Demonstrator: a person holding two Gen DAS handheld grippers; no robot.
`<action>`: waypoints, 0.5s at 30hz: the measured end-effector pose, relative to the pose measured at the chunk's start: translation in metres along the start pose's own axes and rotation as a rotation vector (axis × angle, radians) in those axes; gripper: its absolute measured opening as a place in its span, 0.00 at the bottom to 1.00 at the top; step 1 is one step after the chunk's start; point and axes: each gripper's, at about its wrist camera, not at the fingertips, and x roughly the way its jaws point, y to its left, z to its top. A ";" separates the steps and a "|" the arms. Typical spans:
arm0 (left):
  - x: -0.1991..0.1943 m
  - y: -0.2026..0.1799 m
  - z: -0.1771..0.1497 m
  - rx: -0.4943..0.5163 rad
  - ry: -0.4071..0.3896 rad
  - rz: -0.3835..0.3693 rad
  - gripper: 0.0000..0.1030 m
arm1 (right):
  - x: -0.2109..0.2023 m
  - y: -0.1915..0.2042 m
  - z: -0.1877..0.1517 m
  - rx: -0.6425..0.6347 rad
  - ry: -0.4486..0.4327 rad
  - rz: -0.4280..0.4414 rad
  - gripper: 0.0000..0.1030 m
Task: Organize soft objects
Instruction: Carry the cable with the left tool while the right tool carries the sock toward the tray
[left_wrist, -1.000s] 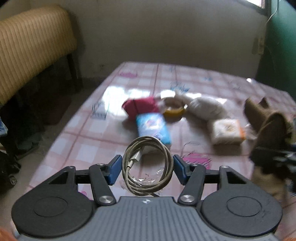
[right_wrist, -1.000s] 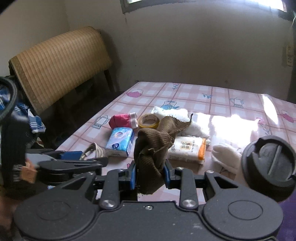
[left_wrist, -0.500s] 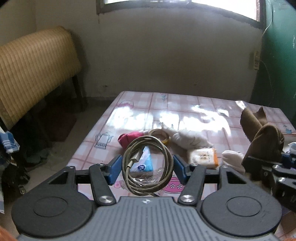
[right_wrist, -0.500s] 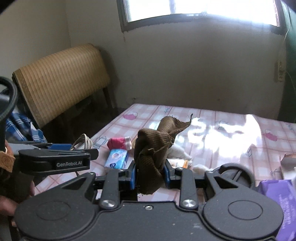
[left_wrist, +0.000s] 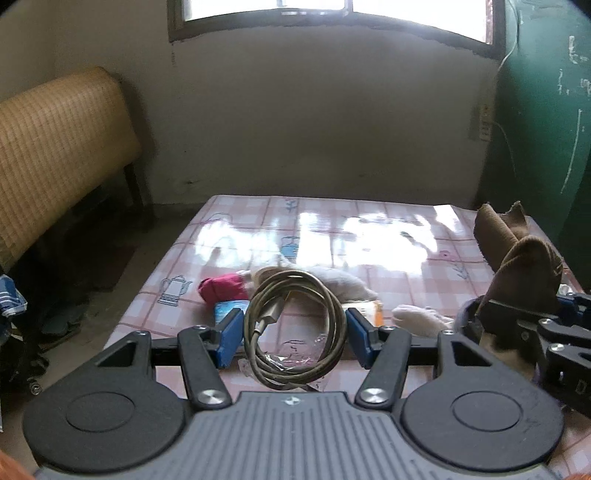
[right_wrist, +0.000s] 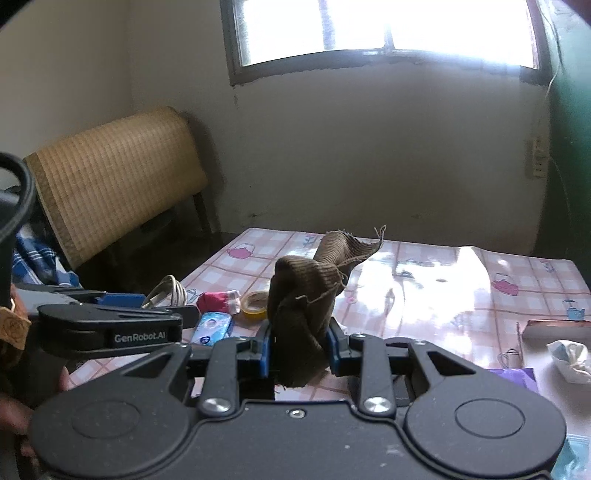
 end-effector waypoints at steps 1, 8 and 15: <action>-0.001 -0.003 0.000 0.001 0.000 -0.004 0.59 | -0.002 -0.002 0.000 0.003 -0.003 -0.003 0.34; -0.007 -0.023 0.001 0.021 -0.010 -0.027 0.59 | -0.018 -0.019 0.000 0.016 -0.018 -0.023 0.34; -0.009 -0.045 0.002 0.043 -0.014 -0.051 0.59 | -0.029 -0.033 -0.001 0.035 -0.025 -0.047 0.34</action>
